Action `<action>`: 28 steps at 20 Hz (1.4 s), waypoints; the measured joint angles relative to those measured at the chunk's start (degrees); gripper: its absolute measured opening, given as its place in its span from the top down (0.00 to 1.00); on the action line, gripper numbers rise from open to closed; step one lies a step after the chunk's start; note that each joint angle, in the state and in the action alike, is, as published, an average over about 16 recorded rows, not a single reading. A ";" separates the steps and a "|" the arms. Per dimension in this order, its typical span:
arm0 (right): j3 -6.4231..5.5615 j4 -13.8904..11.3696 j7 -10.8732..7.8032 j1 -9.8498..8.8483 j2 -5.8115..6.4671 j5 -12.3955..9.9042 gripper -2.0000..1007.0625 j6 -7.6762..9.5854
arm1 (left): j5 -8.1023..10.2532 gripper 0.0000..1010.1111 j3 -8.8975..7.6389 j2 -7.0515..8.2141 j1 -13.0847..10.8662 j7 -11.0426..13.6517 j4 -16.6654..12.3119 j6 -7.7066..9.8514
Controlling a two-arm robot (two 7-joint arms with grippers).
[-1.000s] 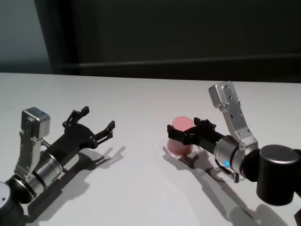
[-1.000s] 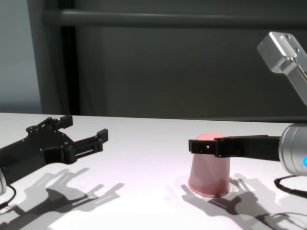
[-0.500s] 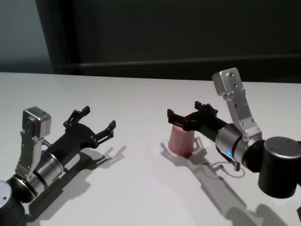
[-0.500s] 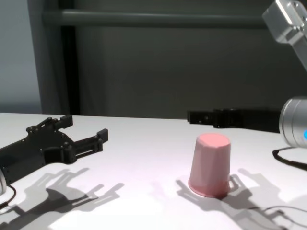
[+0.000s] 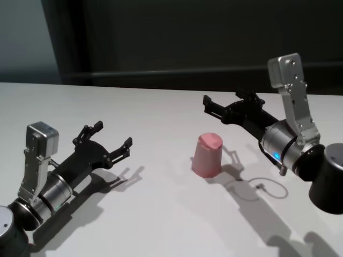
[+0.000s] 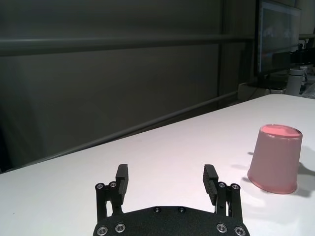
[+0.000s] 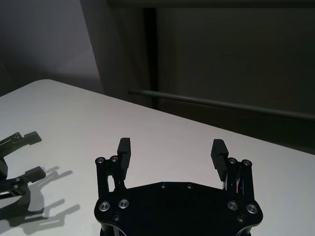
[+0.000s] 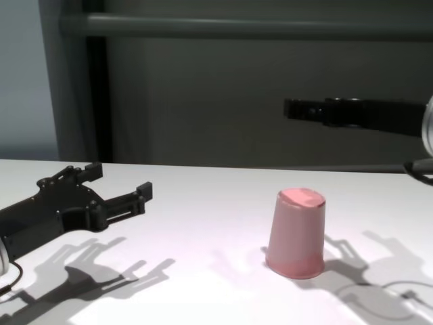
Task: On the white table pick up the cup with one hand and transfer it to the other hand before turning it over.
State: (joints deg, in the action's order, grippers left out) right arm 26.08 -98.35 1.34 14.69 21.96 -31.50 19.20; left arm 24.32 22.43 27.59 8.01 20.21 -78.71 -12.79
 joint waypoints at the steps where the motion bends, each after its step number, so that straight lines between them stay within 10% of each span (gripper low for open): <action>1: -0.48 -0.01 -0.29 -0.15 0.16 0.18 0.01 -0.73 | 0.00 0.01 0.00 0.00 0.00 0.00 0.00 0.00; 14: -5.35 5.78 -4.69 -3.83 2.27 2.64 0.01 -10.67 | 0.00 0.01 0.00 0.00 0.00 0.00 0.00 0.00; 28: -6.13 13.66 -7.48 -7.37 1.50 5.65 0.00 -15.63 | 0.00 0.01 0.00 0.00 0.00 0.00 0.00 0.00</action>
State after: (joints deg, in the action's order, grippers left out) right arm 19.94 -84.68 -6.13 7.32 23.46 -25.85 3.57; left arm 24.32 22.43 27.59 8.01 20.21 -78.72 -12.79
